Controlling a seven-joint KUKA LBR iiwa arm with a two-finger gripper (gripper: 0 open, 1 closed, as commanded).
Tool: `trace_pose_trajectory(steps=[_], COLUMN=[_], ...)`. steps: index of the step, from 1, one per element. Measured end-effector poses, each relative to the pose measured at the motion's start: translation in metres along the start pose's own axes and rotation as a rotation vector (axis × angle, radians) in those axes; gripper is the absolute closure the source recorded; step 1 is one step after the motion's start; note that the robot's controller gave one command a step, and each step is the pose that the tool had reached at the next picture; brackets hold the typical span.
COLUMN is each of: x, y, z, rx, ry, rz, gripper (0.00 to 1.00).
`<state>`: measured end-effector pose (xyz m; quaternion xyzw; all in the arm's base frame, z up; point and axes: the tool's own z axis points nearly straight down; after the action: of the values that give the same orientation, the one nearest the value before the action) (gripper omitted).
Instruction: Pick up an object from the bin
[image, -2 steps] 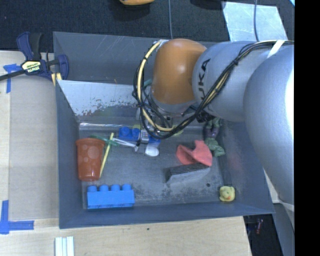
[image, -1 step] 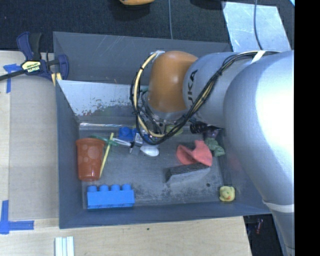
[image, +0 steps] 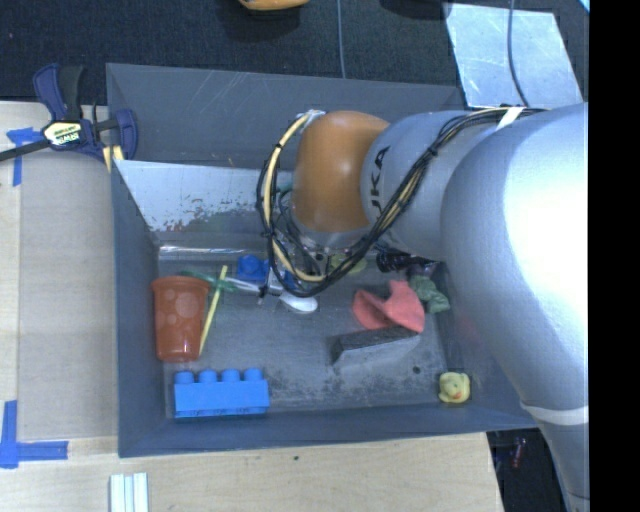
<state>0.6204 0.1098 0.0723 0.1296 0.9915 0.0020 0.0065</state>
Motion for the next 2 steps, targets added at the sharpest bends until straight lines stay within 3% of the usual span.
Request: trace_pose_trajectory(steps=[1,2], x=[0.000,0.001], y=[0.000,-0.001], z=[0.000,-0.021], rx=[0.000,0.002], ry=[0.000,0.005], rz=[0.000,0.001], gripper=[1.00,1.00])
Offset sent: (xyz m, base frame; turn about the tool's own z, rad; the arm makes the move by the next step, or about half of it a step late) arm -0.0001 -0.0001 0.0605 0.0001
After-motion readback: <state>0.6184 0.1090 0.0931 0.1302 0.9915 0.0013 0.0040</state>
